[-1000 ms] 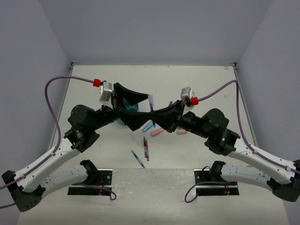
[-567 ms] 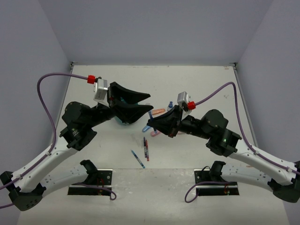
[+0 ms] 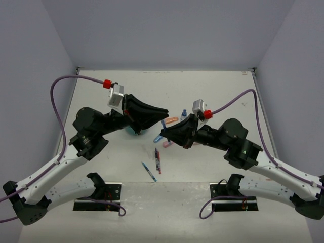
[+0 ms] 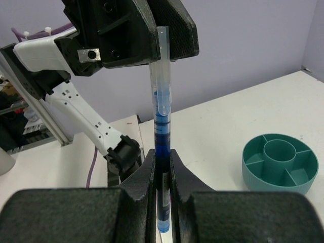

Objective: Sort the stationery into containers
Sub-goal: Close the pen cap on the pen.

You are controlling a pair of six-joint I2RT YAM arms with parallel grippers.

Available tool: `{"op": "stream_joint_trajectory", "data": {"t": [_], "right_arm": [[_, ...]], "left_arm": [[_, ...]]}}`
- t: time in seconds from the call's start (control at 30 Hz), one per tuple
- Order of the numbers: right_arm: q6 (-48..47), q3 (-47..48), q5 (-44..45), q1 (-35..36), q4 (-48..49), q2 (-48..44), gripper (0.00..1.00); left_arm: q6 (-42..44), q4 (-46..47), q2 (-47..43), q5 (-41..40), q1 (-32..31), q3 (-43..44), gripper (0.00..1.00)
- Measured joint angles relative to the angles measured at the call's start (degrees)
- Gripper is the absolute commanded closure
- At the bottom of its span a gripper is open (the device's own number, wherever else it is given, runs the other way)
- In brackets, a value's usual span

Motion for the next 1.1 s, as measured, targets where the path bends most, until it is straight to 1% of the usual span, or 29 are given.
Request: {"op": "stream_joint_trajectory", "data": {"t": [0.13,0.27,0.37,0.53,0.6,0.73,0.83,0.87,0.9,0.93,1.0,1.03,1.1], "right_arm": [[0.0,1.1,1.7,0.2,-1.1,0.4,1.0],[-0.6,4.6,3.4,0.1,-5.1,2.5,1.0],[-1.0,8.7,3.8,-0.5,-8.8,5.1,1.0],[-0.8,16.4,0.0,-2.1,-14.8,9.5,1.0],[-0.4,18.4,-1.9,-3.0,-16.5,10.3,1.0],[0.3,18.5,-5.2,-4.6,-18.3,10.4,1.0],[0.5,15.3,-7.6,-5.4,-15.7,9.8,1.0],[0.6,13.3,-8.5,-5.6,-13.6,9.1,1.0],[0.9,11.1,-9.5,-6.0,-11.4,8.3,1.0],[1.2,9.1,-10.3,-6.3,-9.3,7.4,1.0],[1.8,5.8,-11.3,-6.9,-5.6,5.4,1.0],[1.9,4.5,-11.6,-7.2,-4.2,4.5,1.0],[2.0,3.1,-12.0,-7.7,-1.1,2.8,1.0]], "left_arm": [[-2.9,3.6,0.7,-0.8,0.2,-1.8,1.0],[-6.1,8.6,1.6,-4.0,0.2,-4.4,1.0],[-7.0,12.3,2.0,-8.2,-0.8,-6.1,1.0],[-5.6,16.4,2.3,-17.1,-5.4,-7.0,1.0],[-5.1,17.3,2.0,-20.0,-6.5,-7.6,1.0],[-4.8,17.3,0.5,-23.1,-7.4,-9.4,1.0],[-3.9,13.0,-0.8,-24.7,-8.0,-9.1,1.0],[-3.3,10.3,-1.3,-25.2,-8.3,-8.5,0.98],[-2.7,6.9,-1.6,-25.5,-8.6,-7.3,0.9],[-1.8,3.4,-1.8,-25.6,-9.0,-5.8,0.8],[-0.9,-1.5,-1.7,-25.7,-9.6,-3.4,0.54],[-0.5,-4.2,-1.7,-25.5,-9.9,-2.2,0.47],[0.5,-8.6,-1.9,-24.9,-10.4,-0.4,0.42]]}}
